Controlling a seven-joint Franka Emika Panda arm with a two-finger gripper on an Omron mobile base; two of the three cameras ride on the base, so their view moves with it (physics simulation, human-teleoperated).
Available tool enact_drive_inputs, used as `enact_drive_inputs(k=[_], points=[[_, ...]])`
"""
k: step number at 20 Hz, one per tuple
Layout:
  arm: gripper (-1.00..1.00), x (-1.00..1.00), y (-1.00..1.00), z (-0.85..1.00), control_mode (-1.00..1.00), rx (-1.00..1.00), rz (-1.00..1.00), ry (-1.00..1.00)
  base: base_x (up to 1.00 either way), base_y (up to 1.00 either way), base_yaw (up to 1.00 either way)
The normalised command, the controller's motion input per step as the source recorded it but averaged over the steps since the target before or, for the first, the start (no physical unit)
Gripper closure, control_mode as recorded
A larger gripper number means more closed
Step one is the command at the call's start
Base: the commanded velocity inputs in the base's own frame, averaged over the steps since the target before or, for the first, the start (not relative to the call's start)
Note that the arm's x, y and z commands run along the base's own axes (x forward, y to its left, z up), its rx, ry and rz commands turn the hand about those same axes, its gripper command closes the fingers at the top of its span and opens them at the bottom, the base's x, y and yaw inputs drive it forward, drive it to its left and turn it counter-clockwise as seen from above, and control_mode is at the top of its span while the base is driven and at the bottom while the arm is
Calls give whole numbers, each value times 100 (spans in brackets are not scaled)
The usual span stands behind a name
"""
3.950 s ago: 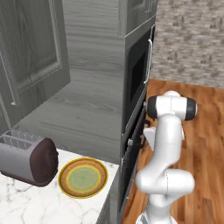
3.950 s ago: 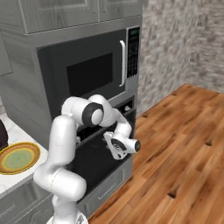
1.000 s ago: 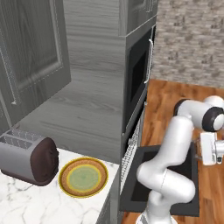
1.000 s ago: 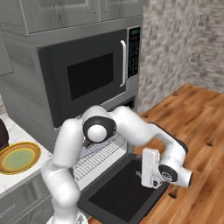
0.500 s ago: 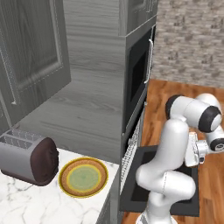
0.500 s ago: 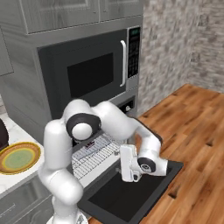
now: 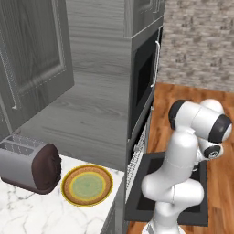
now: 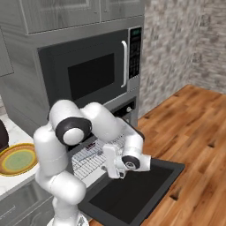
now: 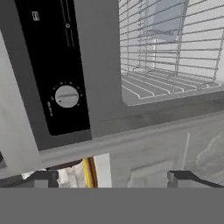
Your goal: Take the baked cake out of the oven and place it on the plate for cooling. Then close the oven door.
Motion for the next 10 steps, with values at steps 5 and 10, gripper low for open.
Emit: enact_drive_inputs(k=[5, 10], points=[[-100, 0, 44, -14, -100, 0, 4, -32, 0, 0, 0], [-100, 0, 23, -16, -100, 0, 0, -26, 0, 0, 0]])
